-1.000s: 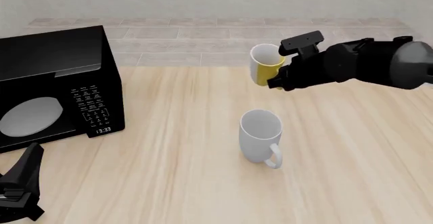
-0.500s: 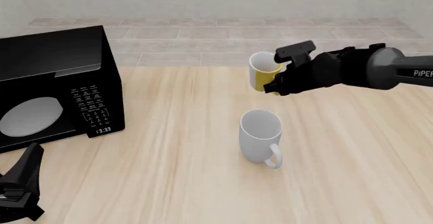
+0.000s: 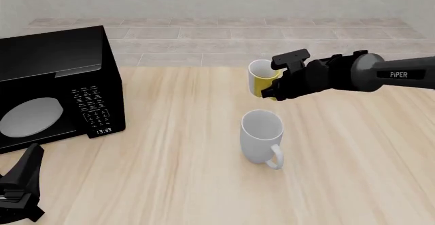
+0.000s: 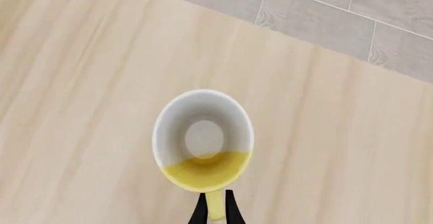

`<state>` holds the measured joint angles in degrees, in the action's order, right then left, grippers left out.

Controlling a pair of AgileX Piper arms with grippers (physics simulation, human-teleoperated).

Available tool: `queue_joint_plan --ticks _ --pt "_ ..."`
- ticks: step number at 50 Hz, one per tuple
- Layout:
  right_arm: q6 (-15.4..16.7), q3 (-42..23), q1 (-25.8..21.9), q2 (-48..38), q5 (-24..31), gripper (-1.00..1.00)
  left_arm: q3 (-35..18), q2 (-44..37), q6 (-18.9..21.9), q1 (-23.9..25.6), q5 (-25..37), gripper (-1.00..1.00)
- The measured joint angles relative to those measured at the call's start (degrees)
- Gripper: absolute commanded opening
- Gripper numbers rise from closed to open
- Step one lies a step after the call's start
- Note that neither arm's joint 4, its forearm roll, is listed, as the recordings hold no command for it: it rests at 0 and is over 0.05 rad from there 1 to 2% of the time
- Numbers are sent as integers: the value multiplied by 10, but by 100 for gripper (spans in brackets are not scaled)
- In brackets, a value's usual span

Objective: Put the yellow and white mug to the front of the white mug.

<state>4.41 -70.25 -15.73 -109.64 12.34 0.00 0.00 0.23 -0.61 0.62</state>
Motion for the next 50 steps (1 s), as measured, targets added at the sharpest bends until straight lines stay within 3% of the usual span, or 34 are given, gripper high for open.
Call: queue_joint_plan --ticks 50 --pt "-4 -46 12 -77 -10 -100 0 0 0 0 0 100"
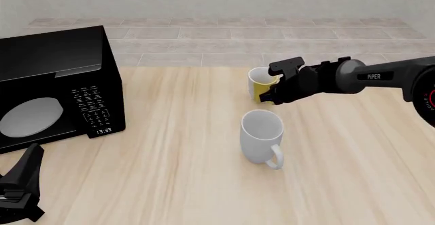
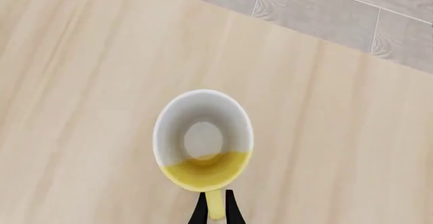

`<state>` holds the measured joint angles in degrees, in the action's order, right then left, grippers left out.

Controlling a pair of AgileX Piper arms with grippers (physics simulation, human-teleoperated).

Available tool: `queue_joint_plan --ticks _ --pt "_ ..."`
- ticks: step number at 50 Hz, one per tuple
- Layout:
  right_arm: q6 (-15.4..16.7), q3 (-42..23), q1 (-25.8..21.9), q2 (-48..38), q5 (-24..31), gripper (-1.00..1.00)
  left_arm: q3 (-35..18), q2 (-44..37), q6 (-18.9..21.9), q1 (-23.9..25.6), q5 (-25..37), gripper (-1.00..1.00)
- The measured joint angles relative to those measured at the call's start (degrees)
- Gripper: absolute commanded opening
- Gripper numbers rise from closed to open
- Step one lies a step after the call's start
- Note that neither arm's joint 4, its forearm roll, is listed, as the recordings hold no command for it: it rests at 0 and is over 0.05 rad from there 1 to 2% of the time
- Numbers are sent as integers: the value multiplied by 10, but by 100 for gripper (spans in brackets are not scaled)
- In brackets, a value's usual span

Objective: Put the yellow and white mug to the front of the white mug.

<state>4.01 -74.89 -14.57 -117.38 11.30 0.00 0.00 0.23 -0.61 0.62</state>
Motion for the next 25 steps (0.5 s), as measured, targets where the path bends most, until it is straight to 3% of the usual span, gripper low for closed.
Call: queue_joint_plan --ticks 13,14,25 --pt "-1 -2 -1 -1 0 -100 0 0 0 0 0 100" --pt "-2 -2 -1 -1 0 100 0 0 0 0 0 100" --pt "-5 -3 -2 -9 -2 100 0 0 0 0 0 100"
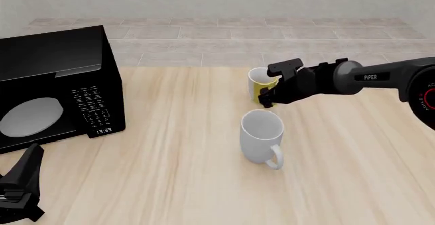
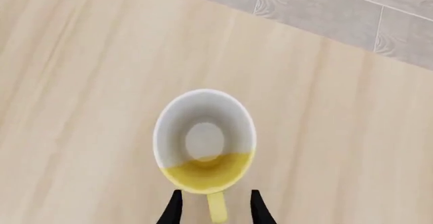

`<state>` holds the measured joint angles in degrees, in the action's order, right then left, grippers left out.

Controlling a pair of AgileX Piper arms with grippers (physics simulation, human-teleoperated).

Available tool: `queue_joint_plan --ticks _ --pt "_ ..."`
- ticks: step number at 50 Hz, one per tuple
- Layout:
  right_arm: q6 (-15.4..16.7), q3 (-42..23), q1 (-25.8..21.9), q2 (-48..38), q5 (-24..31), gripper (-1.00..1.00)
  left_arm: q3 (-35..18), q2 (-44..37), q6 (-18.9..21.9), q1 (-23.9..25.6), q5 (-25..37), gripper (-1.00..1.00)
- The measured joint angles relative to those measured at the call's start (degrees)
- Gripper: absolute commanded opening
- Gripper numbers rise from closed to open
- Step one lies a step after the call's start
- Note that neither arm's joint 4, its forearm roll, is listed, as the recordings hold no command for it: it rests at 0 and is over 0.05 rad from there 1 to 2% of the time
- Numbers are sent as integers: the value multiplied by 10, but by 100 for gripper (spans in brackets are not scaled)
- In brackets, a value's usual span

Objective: Put the yellow and white mug to the front of the white mug.

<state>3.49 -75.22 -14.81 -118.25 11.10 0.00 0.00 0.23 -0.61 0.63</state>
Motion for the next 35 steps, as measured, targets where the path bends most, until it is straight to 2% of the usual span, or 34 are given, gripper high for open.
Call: queue_joint_plan --ticks 16,35 --pt "-2 13 -1 17 0 100 0 0 0 0 0 100" --pt "-2 56 -5 89 8 100 0 0 0 0 0 100"
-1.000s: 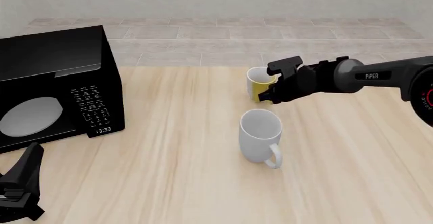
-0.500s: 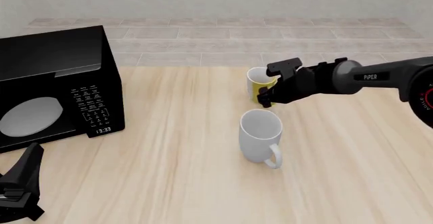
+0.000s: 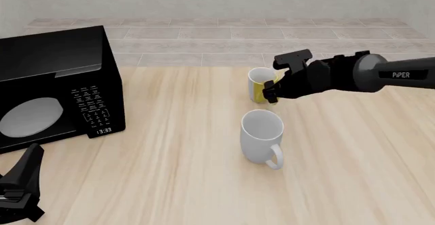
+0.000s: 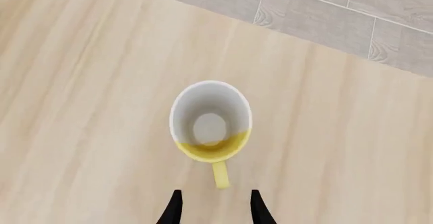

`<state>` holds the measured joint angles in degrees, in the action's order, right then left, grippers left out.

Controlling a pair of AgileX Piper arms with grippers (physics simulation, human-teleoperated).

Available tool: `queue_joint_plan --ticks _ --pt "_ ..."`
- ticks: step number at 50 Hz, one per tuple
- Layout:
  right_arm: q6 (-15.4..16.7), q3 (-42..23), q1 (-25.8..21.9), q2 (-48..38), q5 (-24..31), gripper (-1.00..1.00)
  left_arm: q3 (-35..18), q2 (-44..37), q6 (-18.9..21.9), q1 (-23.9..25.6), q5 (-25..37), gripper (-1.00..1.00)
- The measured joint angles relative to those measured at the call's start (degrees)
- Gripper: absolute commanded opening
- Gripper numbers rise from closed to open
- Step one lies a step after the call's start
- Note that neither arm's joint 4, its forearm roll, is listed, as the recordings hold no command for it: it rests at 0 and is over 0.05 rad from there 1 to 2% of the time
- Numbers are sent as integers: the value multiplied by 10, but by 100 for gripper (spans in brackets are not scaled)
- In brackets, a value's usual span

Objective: Put the yellow and white mug to the front of the white mug.

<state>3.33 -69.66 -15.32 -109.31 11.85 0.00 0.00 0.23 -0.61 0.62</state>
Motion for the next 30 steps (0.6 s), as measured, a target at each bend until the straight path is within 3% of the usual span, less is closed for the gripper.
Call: queue_joint_plan --ticks 30 --pt "10 88 -8 205 64 100 0 0 0 0 0 100"
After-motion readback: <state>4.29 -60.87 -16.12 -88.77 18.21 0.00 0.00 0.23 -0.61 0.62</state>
